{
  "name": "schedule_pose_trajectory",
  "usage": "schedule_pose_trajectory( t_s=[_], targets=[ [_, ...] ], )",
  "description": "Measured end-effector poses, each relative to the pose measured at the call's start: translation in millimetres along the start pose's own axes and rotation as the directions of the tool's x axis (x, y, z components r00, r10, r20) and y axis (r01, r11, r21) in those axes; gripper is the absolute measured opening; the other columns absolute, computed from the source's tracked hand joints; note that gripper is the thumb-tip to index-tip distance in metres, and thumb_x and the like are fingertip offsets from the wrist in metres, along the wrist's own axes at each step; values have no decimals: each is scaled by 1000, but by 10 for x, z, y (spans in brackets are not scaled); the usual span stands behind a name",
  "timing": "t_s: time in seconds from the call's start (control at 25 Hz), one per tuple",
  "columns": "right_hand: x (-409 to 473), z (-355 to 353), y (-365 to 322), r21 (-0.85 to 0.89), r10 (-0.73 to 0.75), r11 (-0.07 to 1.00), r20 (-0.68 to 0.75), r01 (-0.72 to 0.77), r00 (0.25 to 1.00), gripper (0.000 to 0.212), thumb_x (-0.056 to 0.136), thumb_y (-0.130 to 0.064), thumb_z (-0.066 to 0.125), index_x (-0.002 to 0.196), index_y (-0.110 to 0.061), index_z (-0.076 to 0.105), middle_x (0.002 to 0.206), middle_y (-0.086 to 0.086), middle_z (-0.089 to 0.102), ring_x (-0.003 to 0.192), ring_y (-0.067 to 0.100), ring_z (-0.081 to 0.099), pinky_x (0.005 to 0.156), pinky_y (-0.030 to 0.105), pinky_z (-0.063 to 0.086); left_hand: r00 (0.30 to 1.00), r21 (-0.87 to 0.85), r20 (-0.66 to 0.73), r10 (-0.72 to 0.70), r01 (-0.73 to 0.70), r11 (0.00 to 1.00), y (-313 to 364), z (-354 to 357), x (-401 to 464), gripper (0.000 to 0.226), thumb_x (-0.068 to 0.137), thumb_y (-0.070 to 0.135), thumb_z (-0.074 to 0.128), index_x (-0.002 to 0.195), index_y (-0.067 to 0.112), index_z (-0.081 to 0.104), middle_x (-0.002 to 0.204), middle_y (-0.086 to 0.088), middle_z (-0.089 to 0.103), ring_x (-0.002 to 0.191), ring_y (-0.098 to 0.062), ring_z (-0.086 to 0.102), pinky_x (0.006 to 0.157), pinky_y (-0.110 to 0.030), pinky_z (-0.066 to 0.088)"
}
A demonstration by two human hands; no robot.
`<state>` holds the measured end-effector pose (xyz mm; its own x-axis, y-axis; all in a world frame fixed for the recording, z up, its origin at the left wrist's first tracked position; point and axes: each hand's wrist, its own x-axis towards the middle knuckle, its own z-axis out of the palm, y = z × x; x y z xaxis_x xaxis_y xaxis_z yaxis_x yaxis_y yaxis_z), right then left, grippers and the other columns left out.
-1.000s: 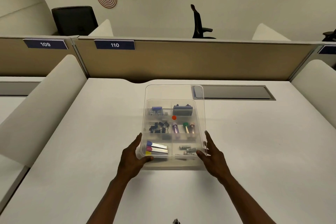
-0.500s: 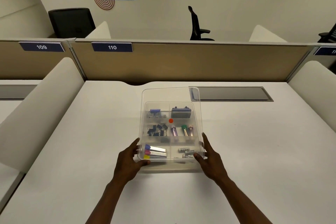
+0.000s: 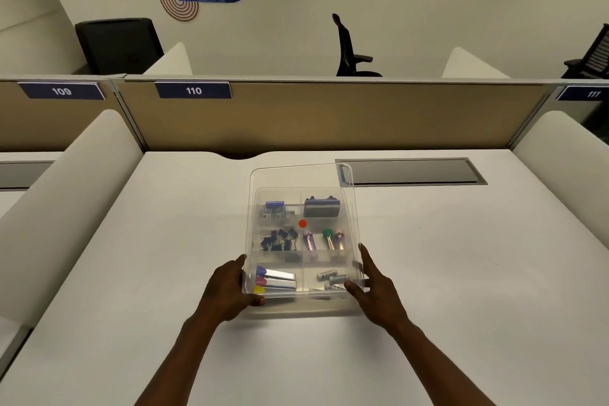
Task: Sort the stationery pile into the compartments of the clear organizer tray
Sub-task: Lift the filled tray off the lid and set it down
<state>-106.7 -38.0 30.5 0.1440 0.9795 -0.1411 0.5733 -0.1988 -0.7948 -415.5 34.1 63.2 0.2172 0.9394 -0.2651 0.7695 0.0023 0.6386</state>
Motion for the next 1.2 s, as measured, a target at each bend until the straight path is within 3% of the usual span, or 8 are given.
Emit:
schedule_pose_trajectory(
  t_s=[0.08, 0.24, 0.32, 0.48, 0.64, 0.96, 1.2],
  targets=[
    [30, -18, 2, -16, 13, 1000, 7, -13, 1000, 89, 89, -40, 67, 155, -34, 7, 148, 3, 49, 117, 25, 62, 96, 35, 50, 1000, 16, 12, -1, 1, 1000, -6, -7, 27, 81, 60, 33, 92, 129, 21, 53, 105, 2, 64, 88, -14, 57, 80, -21, 47],
    [52, -16, 20, -27, 9, 1000, 13, -9, 1000, 90, 88, -41, 67, 155, -35, 7, 140, 3, 53, 111, 22, 61, 88, 28, 52, 998, 70, 32, -45, 43, 997, -64, -9, 72, 99, 58, 44, 91, 139, 22, 38, 92, 5, 60, 83, -14, 61, 71, -20, 50],
    [50, -16, 17, -48, -4, 999, 6, 4, 1000, 91, 88, -42, 68, 154, -34, 7, 126, 0, 54, 101, 15, 57, 80, 17, 47, 997, 108, 38, -70, 66, 992, -105, -2, 94, 94, 58, 48, 89, 132, 22, 38, 91, 4, 62, 81, -14, 62, 65, -20, 50],
    [93, -67, -42, -35, -1, 999, 50, 3, 999, 93, 87, -36, 71, 155, -30, 8, 116, -11, 44, 98, 10, 45, 84, 18, 40, 992, 139, 61, -111, 102, 985, -155, -6, 148, 78, 57, 53, 88, 111, 21, 43, 95, 2, 61, 81, -15, 60, 61, -21, 48],
    [161, -129, -40, -28, 34, 999, 109, -31, 993, 97, 85, -36, 74, 155, -32, 8, 98, -20, 48, 81, 3, 51, 66, 6, 43, 986, 123, 119, -116, 101, 987, -195, -21, 210, 72, 57, 53, 88, 109, 21, 49, 101, 3, 62, 87, -14, 60, 71, -25, 54],
    [222, -151, 9, -73, 93, 994, 143, -83, 985, 102, 82, -45, 74, 154, -41, 1, 100, 2, 59, 83, 16, 56, 78, 27, 50, 984, 59, 137, -116, 109, 992, -236, -22, 233, 69, 54, 52, 90, 105, 24, 53, 96, 3, 64, 83, -17, 64, 74, -35, 59],
    [261, -174, -29, -86, 124, 990, 180, -110, 976, 104, 82, -44, 75, 155, -37, 1, 100, 2, 59, 84, 15, 55, 78, 26, 49, 981, 79, 153, -120, 109, 991, -195, -32, 240, 66, 57, 47, 90, 106, 24, 54, 99, 2, 64, 83, -18, 66, 71, -32, 60]
  ],
)
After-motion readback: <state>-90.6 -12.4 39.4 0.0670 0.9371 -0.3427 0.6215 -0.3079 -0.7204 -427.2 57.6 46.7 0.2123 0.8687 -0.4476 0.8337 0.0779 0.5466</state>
